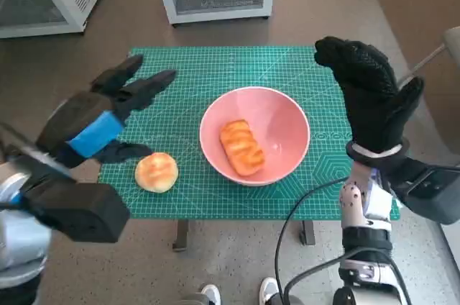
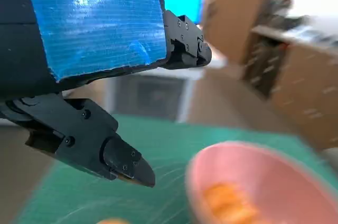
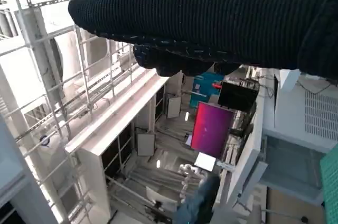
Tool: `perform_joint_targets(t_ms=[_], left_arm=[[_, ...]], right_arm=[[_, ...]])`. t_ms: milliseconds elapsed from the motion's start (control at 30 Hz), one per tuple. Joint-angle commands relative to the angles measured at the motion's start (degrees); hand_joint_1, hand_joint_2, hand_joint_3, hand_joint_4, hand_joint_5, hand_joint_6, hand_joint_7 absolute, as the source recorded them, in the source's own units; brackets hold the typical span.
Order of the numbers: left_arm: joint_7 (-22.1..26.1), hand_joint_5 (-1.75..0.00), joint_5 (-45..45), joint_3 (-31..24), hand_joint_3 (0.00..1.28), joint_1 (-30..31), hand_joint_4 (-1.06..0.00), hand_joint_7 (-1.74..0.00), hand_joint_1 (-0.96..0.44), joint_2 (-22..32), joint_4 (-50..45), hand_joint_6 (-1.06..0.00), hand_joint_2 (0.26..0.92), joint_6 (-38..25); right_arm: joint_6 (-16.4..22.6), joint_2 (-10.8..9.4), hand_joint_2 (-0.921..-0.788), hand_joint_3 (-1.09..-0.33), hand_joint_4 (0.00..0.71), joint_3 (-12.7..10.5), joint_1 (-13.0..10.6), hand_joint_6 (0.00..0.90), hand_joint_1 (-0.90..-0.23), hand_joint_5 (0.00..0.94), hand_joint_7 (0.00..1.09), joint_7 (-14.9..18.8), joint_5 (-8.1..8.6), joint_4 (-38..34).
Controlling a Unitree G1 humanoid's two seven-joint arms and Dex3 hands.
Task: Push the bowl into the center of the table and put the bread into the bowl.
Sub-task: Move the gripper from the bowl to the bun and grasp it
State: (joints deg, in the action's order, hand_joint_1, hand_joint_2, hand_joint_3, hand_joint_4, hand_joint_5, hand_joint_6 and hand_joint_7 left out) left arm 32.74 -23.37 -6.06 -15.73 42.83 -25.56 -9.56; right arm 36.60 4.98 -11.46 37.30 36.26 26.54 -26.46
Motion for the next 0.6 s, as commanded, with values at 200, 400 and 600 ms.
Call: perform_joint_targets(t_ms=[200, 400, 600], left_arm=[[3.04, 0.00, 1.27, -0.40, 0.00, 5.32, -0.01, -0.01, -0.12, 2.13, -1.17, -0.23, 0.695, -1.41], [3.22, 0.00, -0.03, 1.39, 0.00, 6.65, 0.00, 0.00, -0.09, 1.60, -0.71, -0.22, 0.697, -3.43], [4.16, 0.00, -0.41, 5.00, 0.00, 6.60, 0.00, 0.00, 0.00, 1.31, 1.83, -0.19, 0.703, -5.00]], right_arm=[[-1.32, -0.25, -0.921, -0.566, 0.288, 0.53, -1.03, 0.019, -0.579, 0.000, 0.58, -0.62, -0.64, 0.05], [-1.43, -0.49, -0.921, -0.568, 0.287, 0.85, -0.88, 0.016, -0.576, 0.000, 0.59, -0.62, -0.80, -0.13], [-1.42, -0.26, -0.921, -0.567, 0.288, 0.90, -0.82, 0.013, -0.572, 0.000, 0.59, -0.08, -0.60, -0.64]])
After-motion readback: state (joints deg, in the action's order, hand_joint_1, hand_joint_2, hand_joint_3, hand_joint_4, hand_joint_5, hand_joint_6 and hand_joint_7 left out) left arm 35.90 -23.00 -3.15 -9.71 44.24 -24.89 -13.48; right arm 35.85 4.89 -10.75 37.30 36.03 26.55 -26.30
